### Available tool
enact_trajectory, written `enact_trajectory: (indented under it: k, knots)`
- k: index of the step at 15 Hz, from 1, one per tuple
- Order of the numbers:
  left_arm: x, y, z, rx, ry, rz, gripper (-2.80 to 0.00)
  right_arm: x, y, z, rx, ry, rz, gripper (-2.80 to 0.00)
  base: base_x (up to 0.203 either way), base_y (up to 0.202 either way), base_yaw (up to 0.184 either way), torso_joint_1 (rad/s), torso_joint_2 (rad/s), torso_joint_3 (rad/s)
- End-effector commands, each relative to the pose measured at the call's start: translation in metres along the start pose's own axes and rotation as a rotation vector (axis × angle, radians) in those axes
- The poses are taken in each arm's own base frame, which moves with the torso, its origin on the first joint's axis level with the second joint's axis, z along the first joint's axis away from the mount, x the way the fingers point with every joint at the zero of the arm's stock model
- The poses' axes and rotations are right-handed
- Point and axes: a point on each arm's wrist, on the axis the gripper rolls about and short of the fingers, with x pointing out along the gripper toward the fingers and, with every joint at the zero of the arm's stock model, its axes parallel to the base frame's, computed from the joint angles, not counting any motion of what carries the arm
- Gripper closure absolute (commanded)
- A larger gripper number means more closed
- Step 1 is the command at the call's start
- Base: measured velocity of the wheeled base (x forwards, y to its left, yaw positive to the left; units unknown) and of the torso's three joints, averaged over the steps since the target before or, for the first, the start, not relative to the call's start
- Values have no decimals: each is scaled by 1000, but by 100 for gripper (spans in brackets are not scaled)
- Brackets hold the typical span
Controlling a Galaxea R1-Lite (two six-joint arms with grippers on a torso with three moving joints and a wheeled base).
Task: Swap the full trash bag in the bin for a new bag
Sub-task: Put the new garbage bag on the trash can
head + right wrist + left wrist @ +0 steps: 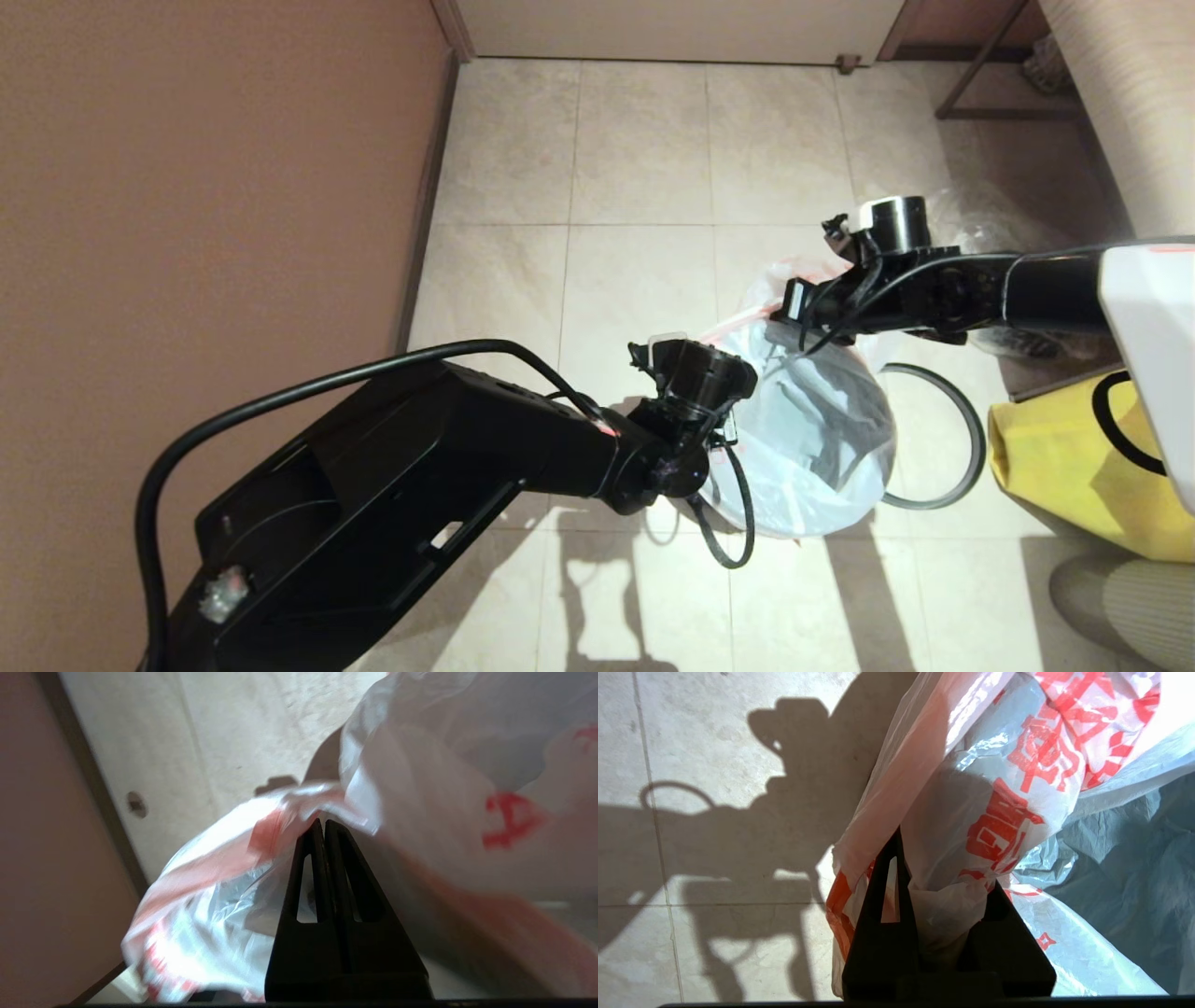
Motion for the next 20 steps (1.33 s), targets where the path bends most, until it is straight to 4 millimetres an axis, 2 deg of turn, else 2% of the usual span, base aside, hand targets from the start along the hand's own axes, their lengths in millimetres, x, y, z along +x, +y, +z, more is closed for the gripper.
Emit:
enact_trajectory:
  k: [1, 4, 6, 8, 13, 16, 20]
  knots:
    - [0, 3, 9, -19, -20, 6, 0, -27, 16, 11, 2, -3, 25, 0, 0, 0, 0, 0, 0, 0]
    - [7, 12, 15, -32, -31, 25, 0, -76, 38, 15, 17, 80, 31, 0, 0, 0, 0, 0, 0, 0]
    - [13, 22, 27, -57, -55, 45, 0, -108, 47, 15, 22, 110, 48, 0, 0, 0, 0, 0, 0, 0]
    - [18, 33, 40, -82, -81, 66, 0, -132, 47, 3, 20, 145, 39, 0, 0, 0, 0, 0, 0, 0]
    - [25, 53, 66, -127, -146, 128, 0, -178, 37, -17, 20, 111, 28, 0, 0, 0, 0, 0, 0, 0]
    - [31, 68, 79, -152, -177, 158, 0, -197, 27, -34, 44, 134, -1, 0, 0, 0, 0, 0, 0, 0]
    - [36, 77, 83, -159, -184, 178, 0, -207, 24, -46, 48, 170, 23, 0, 0, 0, 0, 0, 0, 0]
